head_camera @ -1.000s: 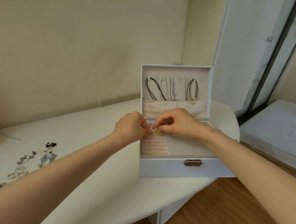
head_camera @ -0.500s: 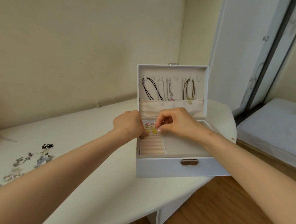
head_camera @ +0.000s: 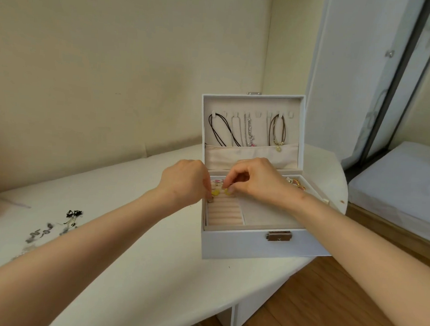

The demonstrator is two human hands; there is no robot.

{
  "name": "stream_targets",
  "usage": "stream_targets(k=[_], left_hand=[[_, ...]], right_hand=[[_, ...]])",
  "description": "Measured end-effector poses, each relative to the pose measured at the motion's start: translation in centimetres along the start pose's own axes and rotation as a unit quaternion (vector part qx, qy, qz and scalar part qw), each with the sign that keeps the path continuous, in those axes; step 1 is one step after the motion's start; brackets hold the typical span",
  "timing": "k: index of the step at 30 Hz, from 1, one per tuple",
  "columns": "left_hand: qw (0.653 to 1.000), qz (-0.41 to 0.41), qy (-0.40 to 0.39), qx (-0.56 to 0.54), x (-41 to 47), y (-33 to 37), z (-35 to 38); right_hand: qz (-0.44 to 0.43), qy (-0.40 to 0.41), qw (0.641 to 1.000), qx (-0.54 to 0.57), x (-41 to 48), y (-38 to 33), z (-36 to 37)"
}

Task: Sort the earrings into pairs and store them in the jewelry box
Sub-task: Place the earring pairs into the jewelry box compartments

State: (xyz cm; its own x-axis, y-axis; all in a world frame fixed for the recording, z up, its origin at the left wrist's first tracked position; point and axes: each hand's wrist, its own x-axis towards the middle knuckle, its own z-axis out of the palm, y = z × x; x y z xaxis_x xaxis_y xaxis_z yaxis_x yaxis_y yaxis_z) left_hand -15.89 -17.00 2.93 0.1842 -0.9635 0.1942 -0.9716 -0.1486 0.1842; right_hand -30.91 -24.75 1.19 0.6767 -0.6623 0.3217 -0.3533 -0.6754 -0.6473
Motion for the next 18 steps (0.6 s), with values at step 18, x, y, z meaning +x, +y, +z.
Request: stream_targets(k=[18], left_hand=[[0.999,-0.026,-0.036,-0.016,0.54,0.63,0.60]], right_hand=[[-0.008,-0.001,1.000,-0.015,-0.57,0.30,0.47]])
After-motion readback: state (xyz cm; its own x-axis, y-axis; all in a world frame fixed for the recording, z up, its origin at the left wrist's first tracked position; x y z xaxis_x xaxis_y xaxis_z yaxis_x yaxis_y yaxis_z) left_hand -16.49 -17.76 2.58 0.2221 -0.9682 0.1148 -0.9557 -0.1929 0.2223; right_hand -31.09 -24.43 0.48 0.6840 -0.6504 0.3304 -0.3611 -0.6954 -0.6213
